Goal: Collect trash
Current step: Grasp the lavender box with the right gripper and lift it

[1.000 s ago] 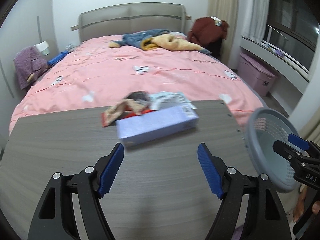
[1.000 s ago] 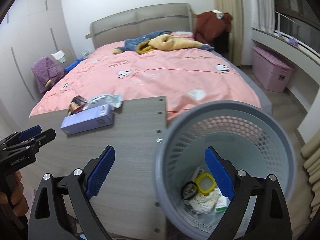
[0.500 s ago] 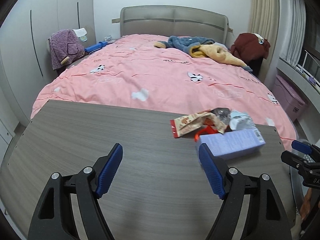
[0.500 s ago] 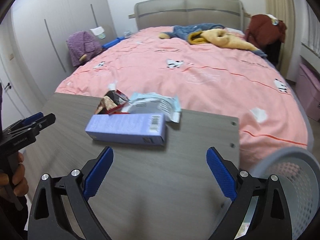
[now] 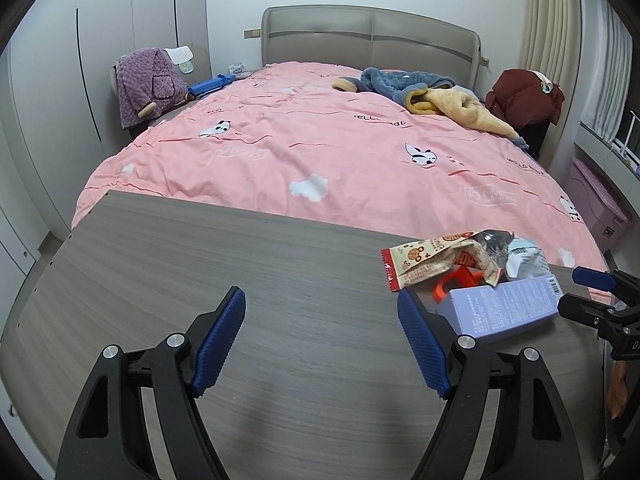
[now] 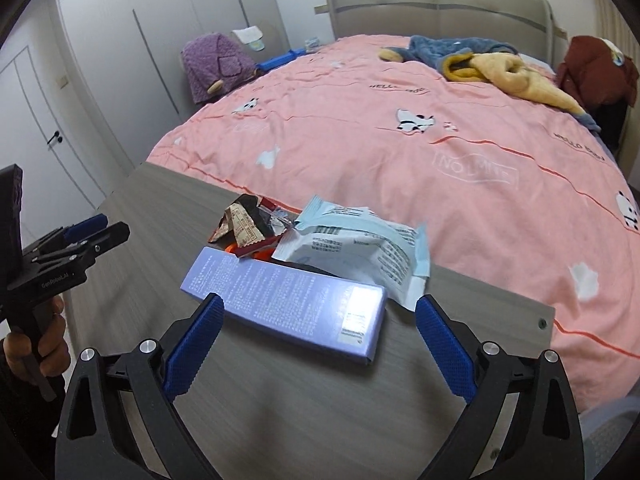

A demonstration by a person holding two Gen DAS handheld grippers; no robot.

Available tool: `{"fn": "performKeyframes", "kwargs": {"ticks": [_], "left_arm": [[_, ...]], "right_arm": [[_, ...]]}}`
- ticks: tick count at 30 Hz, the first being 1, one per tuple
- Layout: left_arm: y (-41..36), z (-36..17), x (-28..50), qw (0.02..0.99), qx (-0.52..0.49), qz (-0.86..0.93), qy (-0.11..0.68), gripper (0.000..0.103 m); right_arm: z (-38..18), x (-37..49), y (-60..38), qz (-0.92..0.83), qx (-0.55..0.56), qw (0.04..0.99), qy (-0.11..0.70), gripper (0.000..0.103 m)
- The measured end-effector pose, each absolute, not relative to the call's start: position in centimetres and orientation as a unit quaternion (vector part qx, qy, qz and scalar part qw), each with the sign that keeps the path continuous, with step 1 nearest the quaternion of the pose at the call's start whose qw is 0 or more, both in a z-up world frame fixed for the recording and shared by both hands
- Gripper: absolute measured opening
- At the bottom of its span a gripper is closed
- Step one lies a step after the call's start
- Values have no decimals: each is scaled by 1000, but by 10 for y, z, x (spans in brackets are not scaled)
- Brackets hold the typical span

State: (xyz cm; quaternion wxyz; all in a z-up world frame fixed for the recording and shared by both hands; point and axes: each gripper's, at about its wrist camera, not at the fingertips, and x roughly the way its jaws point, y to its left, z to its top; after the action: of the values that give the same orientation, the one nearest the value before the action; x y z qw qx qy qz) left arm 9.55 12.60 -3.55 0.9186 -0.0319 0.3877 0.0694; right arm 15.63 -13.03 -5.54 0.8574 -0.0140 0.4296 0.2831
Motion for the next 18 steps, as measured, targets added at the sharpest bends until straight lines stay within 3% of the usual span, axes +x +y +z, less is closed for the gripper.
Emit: {"fn": "performKeyframes", "kwargs": {"ticks": [18], "left_arm": [[137, -37, 102, 917, -37, 81, 388, 75]], "right_arm": [[-60, 176, -116, 336, -45, 833, 437, 95]]}}
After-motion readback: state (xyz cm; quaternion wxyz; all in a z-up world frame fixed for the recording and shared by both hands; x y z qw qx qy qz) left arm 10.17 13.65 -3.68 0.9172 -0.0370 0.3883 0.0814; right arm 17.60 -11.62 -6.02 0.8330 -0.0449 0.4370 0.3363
